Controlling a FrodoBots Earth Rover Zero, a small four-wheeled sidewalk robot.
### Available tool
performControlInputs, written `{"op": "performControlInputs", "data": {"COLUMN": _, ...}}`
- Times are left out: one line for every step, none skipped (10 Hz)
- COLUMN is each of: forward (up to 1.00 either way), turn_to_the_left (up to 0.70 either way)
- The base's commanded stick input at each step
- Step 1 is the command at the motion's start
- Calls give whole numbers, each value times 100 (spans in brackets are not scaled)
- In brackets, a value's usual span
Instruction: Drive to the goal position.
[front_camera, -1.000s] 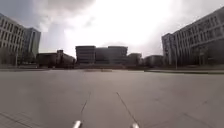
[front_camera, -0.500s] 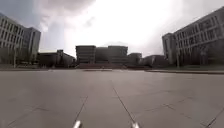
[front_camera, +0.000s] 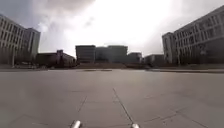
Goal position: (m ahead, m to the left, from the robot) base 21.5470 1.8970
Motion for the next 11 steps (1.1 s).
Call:
{"op": "performControlInputs", "data": {"forward": 70, "turn_to_the_left": 0}}
{"op": "performControlInputs", "data": {"forward": 70, "turn_to_the_left": 0}}
{"op": "performControlInputs", "data": {"forward": 70, "turn_to_the_left": 0}}
{"op": "performControlInputs", "data": {"forward": 70, "turn_to_the_left": 0}}
{"op": "performControlInputs", "data": {"forward": 70, "turn_to_the_left": 0}}
{"op": "performControlInputs", "data": {"forward": 70, "turn_to_the_left": 0}}
{"op": "performControlInputs", "data": {"forward": 70, "turn_to_the_left": 0}}
{"op": "performControlInputs", "data": {"forward": 70, "turn_to_the_left": 0}}
{"op": "performControlInputs", "data": {"forward": 70, "turn_to_the_left": 0}}
{"op": "performControlInputs", "data": {"forward": 70, "turn_to_the_left": 0}}
{"op": "performControlInputs", "data": {"forward": 70, "turn_to_the_left": 0}}
